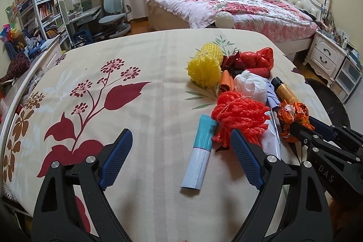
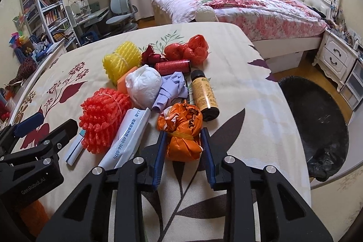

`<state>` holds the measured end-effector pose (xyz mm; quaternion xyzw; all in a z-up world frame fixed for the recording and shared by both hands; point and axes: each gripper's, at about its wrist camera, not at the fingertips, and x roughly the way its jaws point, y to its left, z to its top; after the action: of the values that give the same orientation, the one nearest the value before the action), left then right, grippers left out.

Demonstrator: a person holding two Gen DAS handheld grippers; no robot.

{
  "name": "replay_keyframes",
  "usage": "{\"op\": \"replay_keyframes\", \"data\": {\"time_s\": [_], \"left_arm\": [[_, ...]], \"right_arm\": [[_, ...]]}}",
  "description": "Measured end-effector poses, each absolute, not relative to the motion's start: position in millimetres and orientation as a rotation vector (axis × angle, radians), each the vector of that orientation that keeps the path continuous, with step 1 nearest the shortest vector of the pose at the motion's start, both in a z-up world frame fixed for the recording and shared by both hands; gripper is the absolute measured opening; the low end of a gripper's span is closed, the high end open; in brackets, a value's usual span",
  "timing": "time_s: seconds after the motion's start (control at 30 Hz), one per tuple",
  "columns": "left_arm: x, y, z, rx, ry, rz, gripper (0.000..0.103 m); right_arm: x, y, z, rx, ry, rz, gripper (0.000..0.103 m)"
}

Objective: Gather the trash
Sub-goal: 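Grasp the orange plastic bag with the right gripper, then grasp the red mesh net with the left gripper while the right gripper holds the orange bag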

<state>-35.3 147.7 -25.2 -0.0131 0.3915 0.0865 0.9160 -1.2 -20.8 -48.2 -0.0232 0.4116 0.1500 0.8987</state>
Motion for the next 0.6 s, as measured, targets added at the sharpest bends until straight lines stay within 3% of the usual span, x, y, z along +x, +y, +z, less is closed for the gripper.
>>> {"op": "replay_keyframes", "data": {"time_s": [0.6], "left_arm": [[-27.9, 120.1, -19.8, -0.053, 0.820, 0.139, 0.086]], "right_arm": [[-7.4, -80.8, -37.6, -0.014, 0.797, 0.181, 0.031]]}}
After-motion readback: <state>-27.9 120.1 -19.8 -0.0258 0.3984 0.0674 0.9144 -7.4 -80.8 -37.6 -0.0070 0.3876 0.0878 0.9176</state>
